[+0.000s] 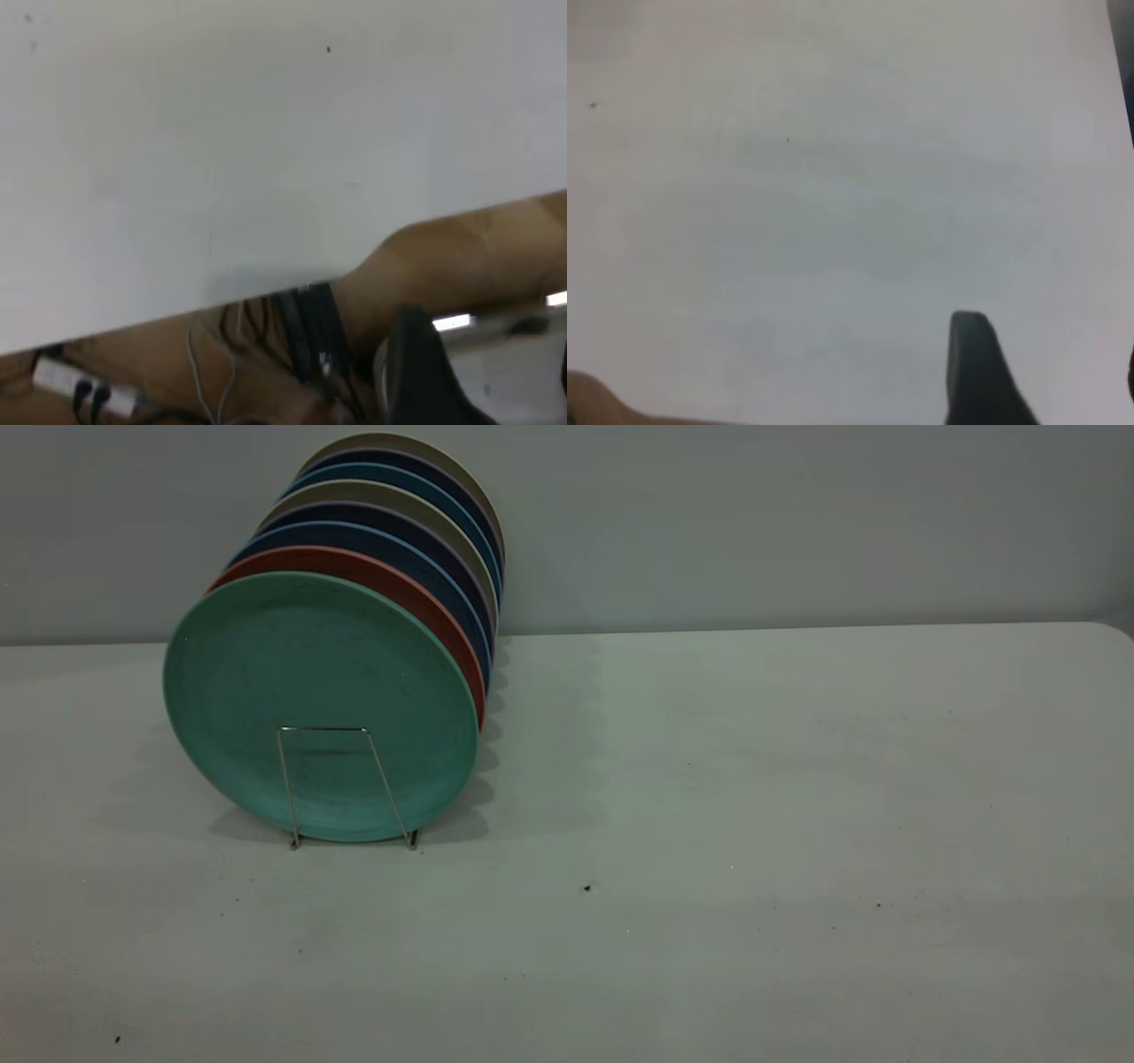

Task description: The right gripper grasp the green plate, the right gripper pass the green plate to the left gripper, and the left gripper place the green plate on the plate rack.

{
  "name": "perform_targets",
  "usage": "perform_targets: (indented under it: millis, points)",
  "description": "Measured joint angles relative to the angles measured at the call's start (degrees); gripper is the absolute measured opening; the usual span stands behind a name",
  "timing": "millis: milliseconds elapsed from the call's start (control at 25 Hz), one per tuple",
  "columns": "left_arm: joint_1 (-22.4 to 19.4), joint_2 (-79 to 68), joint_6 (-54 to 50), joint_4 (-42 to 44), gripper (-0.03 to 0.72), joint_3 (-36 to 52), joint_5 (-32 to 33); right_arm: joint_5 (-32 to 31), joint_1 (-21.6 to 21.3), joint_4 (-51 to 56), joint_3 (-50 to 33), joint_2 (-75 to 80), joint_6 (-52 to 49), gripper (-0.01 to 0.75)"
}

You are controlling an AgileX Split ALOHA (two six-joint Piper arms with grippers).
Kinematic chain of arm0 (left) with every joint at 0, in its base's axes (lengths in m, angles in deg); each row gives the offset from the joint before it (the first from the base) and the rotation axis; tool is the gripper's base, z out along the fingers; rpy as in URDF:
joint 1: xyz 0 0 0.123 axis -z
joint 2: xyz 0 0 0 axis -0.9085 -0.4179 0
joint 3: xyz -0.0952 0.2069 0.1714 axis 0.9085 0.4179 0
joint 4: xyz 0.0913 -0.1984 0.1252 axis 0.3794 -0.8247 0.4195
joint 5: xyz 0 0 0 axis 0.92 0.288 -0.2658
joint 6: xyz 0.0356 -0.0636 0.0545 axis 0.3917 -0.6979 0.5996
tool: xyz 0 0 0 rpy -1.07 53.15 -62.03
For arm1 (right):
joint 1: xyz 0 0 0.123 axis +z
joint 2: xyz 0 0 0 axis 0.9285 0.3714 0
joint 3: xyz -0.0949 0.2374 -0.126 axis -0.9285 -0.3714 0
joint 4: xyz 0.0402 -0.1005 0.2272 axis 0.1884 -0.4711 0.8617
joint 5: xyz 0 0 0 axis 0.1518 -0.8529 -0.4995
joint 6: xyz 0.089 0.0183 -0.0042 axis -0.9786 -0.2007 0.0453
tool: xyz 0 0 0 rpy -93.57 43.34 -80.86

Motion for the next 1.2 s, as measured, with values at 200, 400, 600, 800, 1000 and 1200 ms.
perform_targets:
  millis: [200,400,600,800,1000,1200]
  points:
    - [0.0,8.7,-1.4,0.0,0.415,0.1,0.1,0.0,0.0,0.1,0.0,0.0,0.0,0.417]
    - [0.0,16.1,-1.4,0.1,0.415,0.1,0.5,-0.1,0.0,0.1,0.0,0.0,0.0,0.417]
    - [0.0,20.9,-1.4,0.1,0.415,0.1,0.8,-0.2,-0.4,0.1,0.0,-4.1,0.0,0.417]
    - [0.0,21.4,-1.4,0.1,0.415,0.1,1.1,-0.3,-2.8,0.0,0.0,-4.3,0.0,0.417]
    - [0.0,23.9,-1.4,0.1,0.415,0.1,1.3,-0.3,-4.6,-0.1,0.0,-4.3,0.0,0.417]
    - [-1.4,24.2,-1.4,0.1,0.415,0.1,1.3,-0.3,-4.6,-0.1,0.0,-4.3,0.0,0.417]
